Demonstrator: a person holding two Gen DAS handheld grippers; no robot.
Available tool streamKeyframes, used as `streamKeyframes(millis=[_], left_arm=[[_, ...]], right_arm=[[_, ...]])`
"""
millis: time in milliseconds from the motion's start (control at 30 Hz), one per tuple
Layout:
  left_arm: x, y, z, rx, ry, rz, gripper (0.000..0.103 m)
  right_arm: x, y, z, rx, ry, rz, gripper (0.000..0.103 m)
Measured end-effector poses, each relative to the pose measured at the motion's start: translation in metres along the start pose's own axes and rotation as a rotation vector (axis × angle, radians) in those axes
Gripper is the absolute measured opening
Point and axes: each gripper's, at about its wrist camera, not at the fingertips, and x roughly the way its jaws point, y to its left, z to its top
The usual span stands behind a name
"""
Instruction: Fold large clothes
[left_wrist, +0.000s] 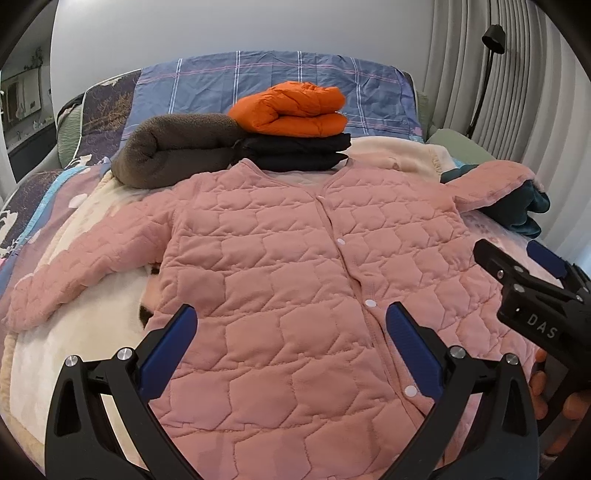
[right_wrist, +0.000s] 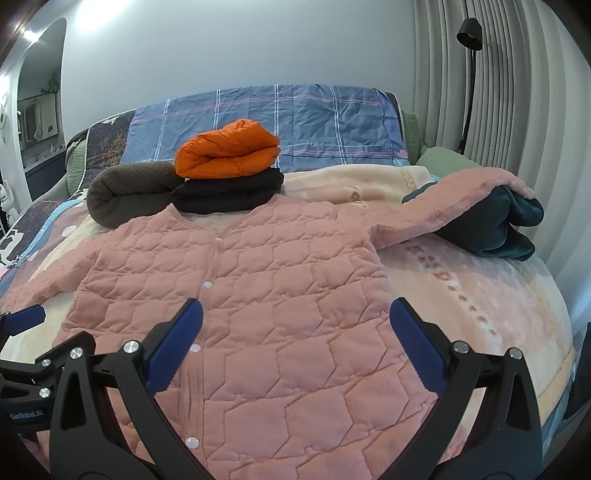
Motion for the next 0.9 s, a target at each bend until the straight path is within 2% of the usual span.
streamKeyframes(millis=[100, 300, 367, 900], left_arm=[[0.0, 0.0, 0.0, 0.001, 0.002, 0.002, 0.102], [0.004, 0.002, -0.002, -0.004, 0.017, -0.012, 0.102], [0.005, 0.003, -0.002, -0.007, 0.018, -0.012, 0.102], [0.014, 0.016, -0.003, -0.045, 0.035, -0.013, 0.102]], right_arm=[[0.004, 0.0, -0.001, -0.005, 0.024, -0.014, 0.101], [0.023, 0.009, -0.002, -0.069, 0.154, -0.05, 0.101], [0.027, 0.009, -0.003, -0.064, 0.175, -0.037, 0.101], [0.034, 0.013, -0.003, -0.062, 0.191, -0.042, 0.101]])
